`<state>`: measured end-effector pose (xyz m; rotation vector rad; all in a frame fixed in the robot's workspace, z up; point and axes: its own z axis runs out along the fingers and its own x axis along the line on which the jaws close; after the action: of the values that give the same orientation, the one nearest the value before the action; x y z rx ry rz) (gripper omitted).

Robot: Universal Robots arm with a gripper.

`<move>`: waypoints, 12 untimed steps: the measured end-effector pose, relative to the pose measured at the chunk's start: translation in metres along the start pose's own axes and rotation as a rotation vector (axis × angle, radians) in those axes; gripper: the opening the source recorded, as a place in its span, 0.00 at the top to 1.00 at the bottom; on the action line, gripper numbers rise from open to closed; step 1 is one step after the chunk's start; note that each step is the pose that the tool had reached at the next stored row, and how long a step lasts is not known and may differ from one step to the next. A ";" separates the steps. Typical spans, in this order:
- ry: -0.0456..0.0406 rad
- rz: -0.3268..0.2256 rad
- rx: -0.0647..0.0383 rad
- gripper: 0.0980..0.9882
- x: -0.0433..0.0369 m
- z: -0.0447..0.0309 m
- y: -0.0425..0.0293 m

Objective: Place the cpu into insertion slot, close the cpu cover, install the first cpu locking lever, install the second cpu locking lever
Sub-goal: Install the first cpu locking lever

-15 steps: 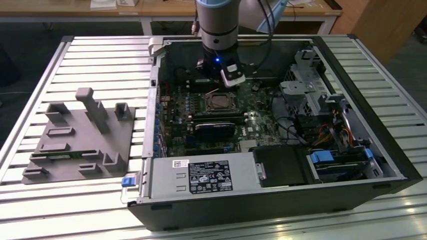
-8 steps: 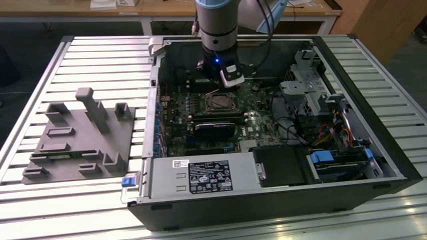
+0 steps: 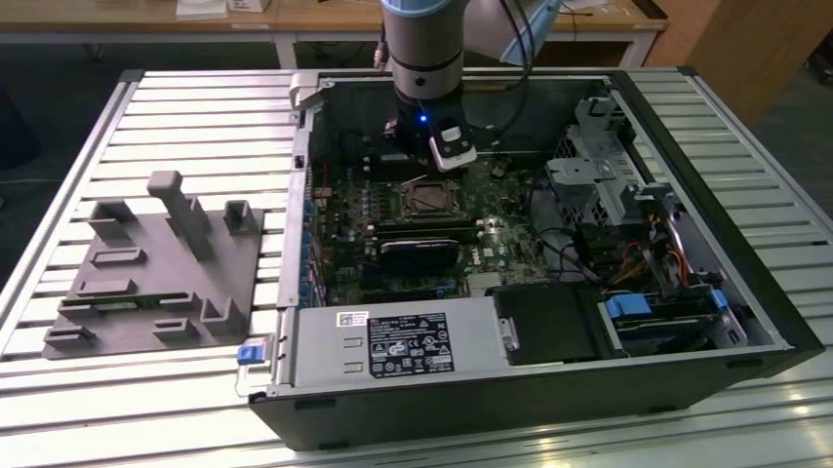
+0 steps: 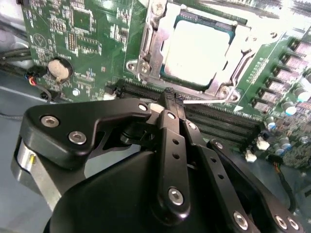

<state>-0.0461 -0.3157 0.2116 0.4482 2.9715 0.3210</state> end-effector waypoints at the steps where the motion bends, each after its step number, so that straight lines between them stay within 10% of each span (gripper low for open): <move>1: -0.0044 -0.002 0.006 0.99 0.0004 0.0006 0.0005; 12: -0.0081 -0.003 0.010 0.99 0.0032 0.0037 0.0077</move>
<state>-0.0464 -0.3069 0.2094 0.4451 2.9669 0.3033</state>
